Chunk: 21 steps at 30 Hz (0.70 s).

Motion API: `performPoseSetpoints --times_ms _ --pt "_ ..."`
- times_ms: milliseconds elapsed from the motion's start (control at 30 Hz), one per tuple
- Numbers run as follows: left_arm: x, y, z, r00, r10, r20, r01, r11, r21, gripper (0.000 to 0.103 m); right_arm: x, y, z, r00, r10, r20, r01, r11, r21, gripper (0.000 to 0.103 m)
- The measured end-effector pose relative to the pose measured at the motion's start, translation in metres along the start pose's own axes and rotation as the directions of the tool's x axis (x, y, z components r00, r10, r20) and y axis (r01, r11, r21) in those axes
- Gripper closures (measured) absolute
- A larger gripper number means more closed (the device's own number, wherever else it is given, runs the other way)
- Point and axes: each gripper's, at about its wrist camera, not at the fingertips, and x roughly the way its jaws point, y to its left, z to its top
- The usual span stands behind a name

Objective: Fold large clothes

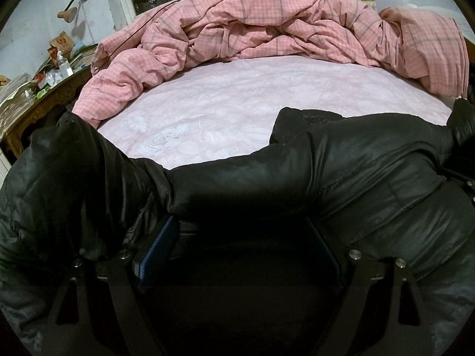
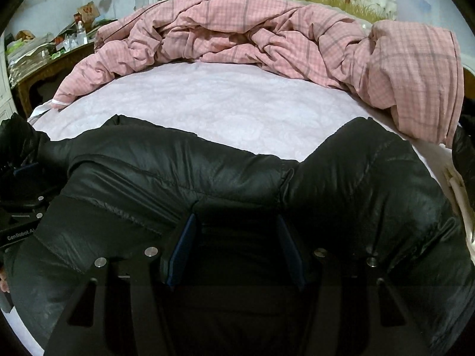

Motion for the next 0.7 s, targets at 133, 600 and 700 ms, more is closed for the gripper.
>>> performPoseSetpoints --times_ms 133,600,700 --pt "0.000 0.000 0.000 1.000 -0.001 0.001 0.001 1.000 -0.001 0.017 0.000 -0.001 0.000 1.000 -0.001 0.001 0.001 1.000 -0.002 0.046" --pt "-0.112 -0.038 -0.022 0.960 -0.242 0.139 0.222 0.965 0.141 0.035 -0.124 0.023 -0.026 0.957 0.236 0.171 -0.223 0.970 -0.094 0.047" --pt "-0.087 -0.048 -0.029 0.964 -0.261 0.046 0.256 0.962 0.097 0.040 -0.101 0.035 -0.042 0.968 0.247 0.049 -0.242 0.966 -0.094 0.047"
